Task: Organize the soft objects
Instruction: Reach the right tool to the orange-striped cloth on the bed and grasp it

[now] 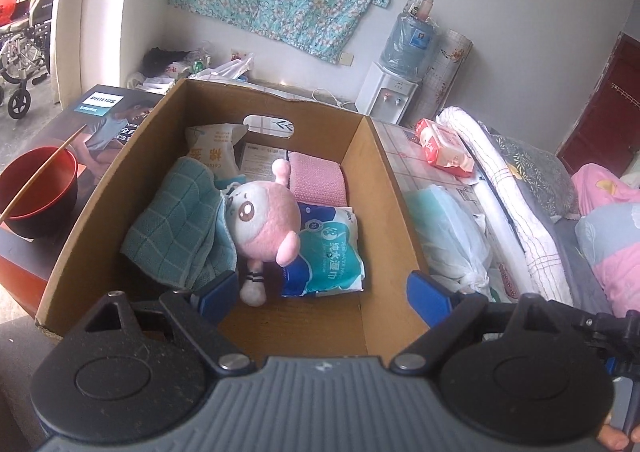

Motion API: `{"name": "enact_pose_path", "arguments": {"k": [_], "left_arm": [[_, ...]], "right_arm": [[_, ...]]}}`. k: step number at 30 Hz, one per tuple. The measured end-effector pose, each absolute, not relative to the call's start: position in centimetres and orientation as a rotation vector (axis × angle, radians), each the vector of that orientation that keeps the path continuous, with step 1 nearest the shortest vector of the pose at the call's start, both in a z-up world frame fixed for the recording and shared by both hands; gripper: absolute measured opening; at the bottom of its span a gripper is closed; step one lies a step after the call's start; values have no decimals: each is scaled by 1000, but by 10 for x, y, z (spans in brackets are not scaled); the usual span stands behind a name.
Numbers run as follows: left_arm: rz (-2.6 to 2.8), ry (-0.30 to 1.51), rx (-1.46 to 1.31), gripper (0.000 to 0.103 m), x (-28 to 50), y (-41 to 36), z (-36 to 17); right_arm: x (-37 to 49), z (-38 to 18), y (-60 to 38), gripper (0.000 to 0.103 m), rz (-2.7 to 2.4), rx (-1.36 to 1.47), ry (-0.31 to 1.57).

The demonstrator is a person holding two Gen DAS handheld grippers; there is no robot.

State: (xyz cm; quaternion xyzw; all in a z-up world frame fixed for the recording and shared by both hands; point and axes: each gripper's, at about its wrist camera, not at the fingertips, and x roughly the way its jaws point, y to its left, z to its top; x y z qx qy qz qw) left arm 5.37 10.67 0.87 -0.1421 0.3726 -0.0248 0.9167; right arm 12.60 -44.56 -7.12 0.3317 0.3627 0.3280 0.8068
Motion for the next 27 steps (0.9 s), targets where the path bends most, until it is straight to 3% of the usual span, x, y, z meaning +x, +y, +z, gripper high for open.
{"name": "enact_pose_path", "arguments": {"k": [8, 16, 23, 27], "left_arm": [[-149, 777, -232, 92, 78, 73, 34], [-344, 894, -155, 98, 180, 5, 58], [-366, 1025, -119, 98, 291, -59, 25], [-364, 1113, -144, 90, 349, -80, -9]], "right_arm": [[136, -64, -460, 79, 664, 648, 758], [186, -16, -483, 91, 566, 398, 635], [277, -25, -487, 91, 454, 252, 725], [333, -49, -479, 88, 438, 192, 795]]}}
